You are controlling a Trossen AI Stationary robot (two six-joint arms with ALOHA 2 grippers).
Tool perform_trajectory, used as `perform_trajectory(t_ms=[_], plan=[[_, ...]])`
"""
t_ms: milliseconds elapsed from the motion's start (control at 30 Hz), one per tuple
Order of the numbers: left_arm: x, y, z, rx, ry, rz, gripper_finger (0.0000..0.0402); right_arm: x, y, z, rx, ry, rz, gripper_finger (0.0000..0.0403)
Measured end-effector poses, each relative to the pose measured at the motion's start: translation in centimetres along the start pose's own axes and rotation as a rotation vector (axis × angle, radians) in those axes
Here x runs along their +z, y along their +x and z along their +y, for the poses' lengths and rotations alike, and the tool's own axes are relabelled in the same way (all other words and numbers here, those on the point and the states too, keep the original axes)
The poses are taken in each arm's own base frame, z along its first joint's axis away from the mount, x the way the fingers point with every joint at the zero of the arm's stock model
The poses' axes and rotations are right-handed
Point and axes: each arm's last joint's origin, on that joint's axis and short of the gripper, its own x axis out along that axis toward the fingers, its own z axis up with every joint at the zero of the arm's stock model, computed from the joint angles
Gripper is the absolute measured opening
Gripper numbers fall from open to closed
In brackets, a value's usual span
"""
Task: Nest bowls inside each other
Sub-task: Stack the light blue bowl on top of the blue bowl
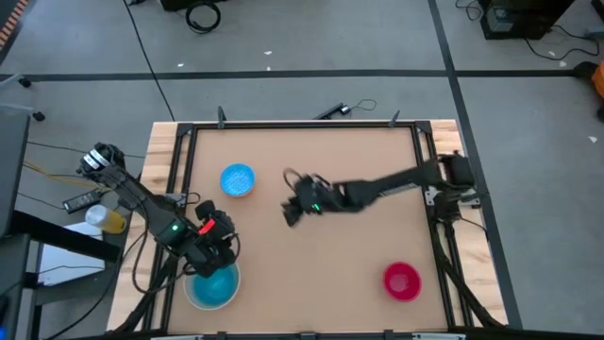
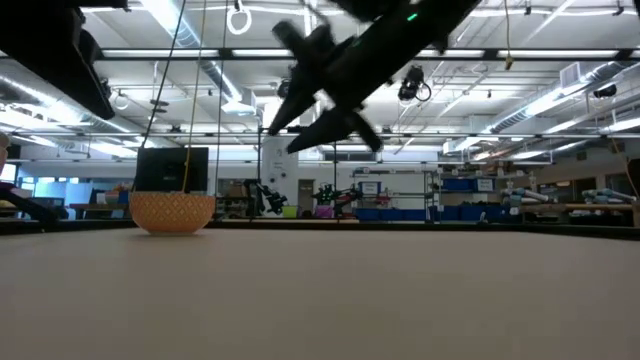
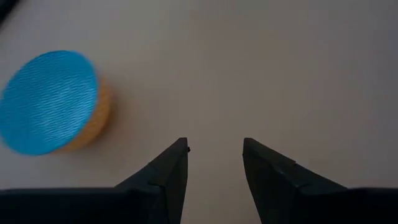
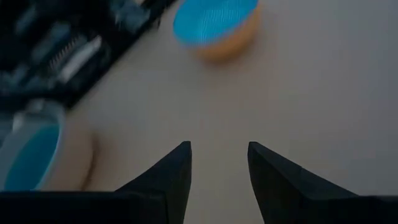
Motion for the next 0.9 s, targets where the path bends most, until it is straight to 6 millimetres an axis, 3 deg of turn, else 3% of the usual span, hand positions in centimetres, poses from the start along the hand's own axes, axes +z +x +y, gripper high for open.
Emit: perform_trajectory(t_ms=[167,467,633,900], plan=[[0.2,0.5,1.2,0.081,0.002,0.072,0.0158,3.5,4.9,-1.8,-0.024,0.003,-0.027,0.0164],[1.2,1.3,1.9,0.143,-0.056,0.019,0.0158,8.1,10.9,-1.7,-0.035,-0.014,-0.087,0.0164],[1.4,1.4,1.9,0.141,-0.075,0.009,0.0158,9.9,12.7,-1.0,-0.079,-0.024,-0.053,0.0164],[1.4,1.4,1.9,0.136,-0.069,0.006,0.0158,10.7,14.9,-1.2,-0.233,-0.033,0.009,0.0164]])
